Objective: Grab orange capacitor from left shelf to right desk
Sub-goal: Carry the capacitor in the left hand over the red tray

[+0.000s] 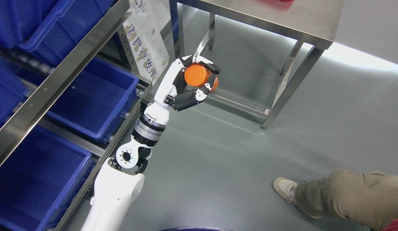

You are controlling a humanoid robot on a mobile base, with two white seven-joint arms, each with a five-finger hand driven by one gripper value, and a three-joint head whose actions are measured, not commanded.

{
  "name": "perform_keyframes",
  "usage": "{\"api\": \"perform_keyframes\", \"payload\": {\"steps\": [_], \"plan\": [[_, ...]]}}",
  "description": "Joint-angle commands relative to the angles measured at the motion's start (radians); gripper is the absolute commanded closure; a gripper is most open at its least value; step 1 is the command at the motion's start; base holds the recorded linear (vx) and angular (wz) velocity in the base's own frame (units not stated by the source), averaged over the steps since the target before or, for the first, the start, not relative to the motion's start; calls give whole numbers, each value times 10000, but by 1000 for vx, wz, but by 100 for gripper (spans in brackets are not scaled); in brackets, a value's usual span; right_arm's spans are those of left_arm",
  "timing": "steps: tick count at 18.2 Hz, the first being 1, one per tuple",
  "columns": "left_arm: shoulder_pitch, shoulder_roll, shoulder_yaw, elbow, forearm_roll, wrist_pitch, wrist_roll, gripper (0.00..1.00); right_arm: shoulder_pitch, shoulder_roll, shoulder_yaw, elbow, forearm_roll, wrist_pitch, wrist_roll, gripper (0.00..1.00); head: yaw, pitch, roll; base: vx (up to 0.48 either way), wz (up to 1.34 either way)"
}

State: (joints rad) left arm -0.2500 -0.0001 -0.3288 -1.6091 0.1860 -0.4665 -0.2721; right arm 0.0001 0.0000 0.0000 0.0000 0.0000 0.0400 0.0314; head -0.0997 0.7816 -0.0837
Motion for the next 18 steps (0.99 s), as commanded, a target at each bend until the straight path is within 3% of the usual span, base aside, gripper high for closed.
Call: {"api": "perform_keyframes", "payload": {"steps": [1, 10, 18], "plan": [[-505, 175, -87, 368, 57, 232, 21, 97, 336, -175, -123, -230, 0, -1, -7, 0, 0, 0, 0, 241, -532], [-1839, 175, -72, 613, 516, 1949, 787, 97, 336, -175, -108, -230, 0, -1, 8, 0, 0, 1, 0, 271, -325], [-3479, 175, -241, 2037, 717, 3039, 788, 97, 336, -175, -107, -230, 0, -1, -7, 0, 0, 2, 0, 303, -151]]}}
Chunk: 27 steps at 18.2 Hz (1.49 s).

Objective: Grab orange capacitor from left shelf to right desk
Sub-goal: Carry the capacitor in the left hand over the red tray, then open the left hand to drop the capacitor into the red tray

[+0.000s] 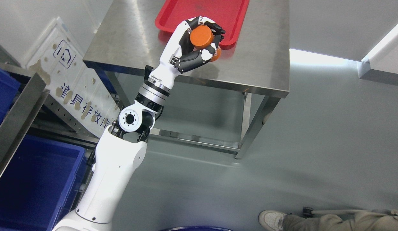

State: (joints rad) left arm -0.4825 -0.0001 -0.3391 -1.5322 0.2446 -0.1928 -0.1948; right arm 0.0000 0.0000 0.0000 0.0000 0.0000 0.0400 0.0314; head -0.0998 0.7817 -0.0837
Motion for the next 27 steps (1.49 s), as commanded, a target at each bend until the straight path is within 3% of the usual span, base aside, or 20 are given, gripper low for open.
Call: {"api": "perform_keyframes", "payload": {"steps": [1, 6, 12, 20, 25, 26, 27], "plan": [[-1415, 175, -137, 1635, 131, 302, 16, 97, 338, -175, -123, -230, 0, -1, -7, 0, 0, 0, 0, 308, -168], [-3026, 175, -107, 4057, 70, 716, 214, 97, 338, -175, -123, -230, 0, -1, -7, 0, 0, 0, 0, 294, -114], [-3458, 175, -168, 6223, -7, 747, 261, 96, 338, -175, -107, -230, 0, -1, -7, 0, 0, 0, 0, 243, 33], [-3381, 175, -1195, 6579, -7, 778, 138, 91, 338, -175, -123, -230, 0, -1, -7, 0, 0, 0, 0, 142, 45], [-3381, 175, -1104, 6563, 85, 686, 123, 66, 338, -175, -123, -230, 0, -1, 8, 0, 0, 0, 0, 30, 2], [-3442, 175, -1089, 6518, 100, 625, 123, 49, 338, -175, -123, -230, 0, -1, -7, 0, 0, 0, 0, 0, 0], [-3473, 175, -1104, 6472, 100, 503, 123, 23, 338, -175, -108, -230, 0, -1, -7, 0, 0, 0, 0, -20, 0]]}}
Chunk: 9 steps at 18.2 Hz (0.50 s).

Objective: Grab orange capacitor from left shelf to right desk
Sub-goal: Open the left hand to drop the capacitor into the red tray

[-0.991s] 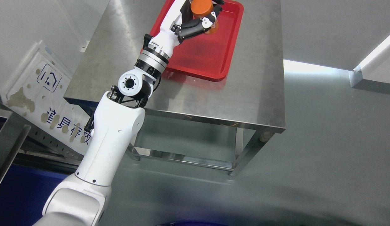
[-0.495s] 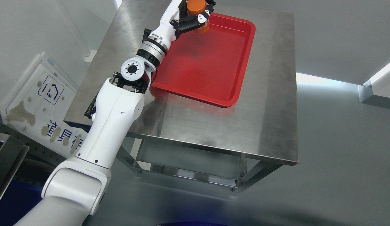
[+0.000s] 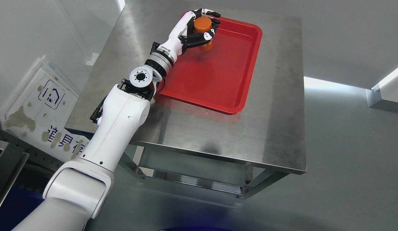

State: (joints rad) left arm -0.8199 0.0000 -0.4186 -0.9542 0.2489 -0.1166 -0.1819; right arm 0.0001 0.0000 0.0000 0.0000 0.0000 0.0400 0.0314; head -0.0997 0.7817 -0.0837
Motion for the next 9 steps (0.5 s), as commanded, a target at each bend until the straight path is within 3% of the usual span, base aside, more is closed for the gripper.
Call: {"api": "perform_keyframes", "payload": {"steps": [1, 4, 9], "plan": [[-161, 175, -248, 570, 58, -504, -21, 12, 337, -175, -122, -230, 0, -1, -7, 0, 0, 0, 0, -20, 0], [-161, 175, 272, 3, 58, -1226, -6, 7, 337, -175, -122, -230, 0, -1, 8, 0, 0, 0, 0, -8, 0], [-162, 175, 2188, -1502, 58, -1212, -6, 8, 337, -175, -107, -230, 0, -1, -7, 0, 0, 0, 0, 0, 0]]}}
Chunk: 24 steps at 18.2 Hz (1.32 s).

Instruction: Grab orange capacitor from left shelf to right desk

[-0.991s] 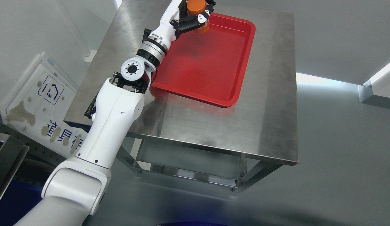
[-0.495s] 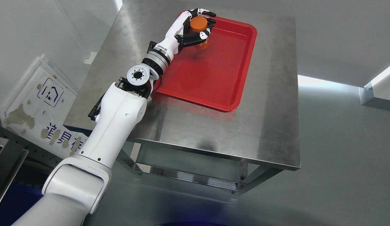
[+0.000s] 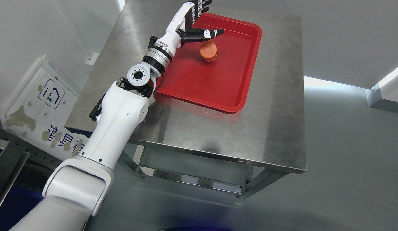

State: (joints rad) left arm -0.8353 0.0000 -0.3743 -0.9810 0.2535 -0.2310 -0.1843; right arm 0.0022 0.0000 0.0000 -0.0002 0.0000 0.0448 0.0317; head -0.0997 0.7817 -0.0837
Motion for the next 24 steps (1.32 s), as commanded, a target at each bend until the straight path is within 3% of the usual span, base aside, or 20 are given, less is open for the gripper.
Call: {"api": "perform_keyframes", "payload": {"steps": [1, 6, 10, 14, 19, 24], "plan": [[54, 174, 2234, -1432, 11, -52, 17, 8, 316, -175, -123, -228, 0, -49, -10, 0, 0, 0, 0, 0, 0], [1691, 174, 3941, -4282, 11, 2046, -242, 8, 316, -175, -123, -228, 0, -49, 5, 0, 0, 0, 0, 0, 0], [2860, 996, 4217, -5236, 26, 2141, -688, 8, 316, -175, -123, -228, 0, -49, -10, 0, 0, 0, 0, 0, 0], [3289, 1073, 4632, -5728, 11, 2157, -703, 8, 316, -175, -108, -228, 0, -49, -10, 0, 0, 0, 0, 0, 0], [4976, 936, 4464, -6387, 26, 2141, -719, 8, 316, -175, -123, -228, 0, -49, -10, 0, 0, 0, 0, 0, 0], [5331, 1149, 4310, -6726, 11, 2141, -704, 5, 316, -175, -123, -228, 0, -49, -10, 0, 0, 0, 0, 0, 0]]}}
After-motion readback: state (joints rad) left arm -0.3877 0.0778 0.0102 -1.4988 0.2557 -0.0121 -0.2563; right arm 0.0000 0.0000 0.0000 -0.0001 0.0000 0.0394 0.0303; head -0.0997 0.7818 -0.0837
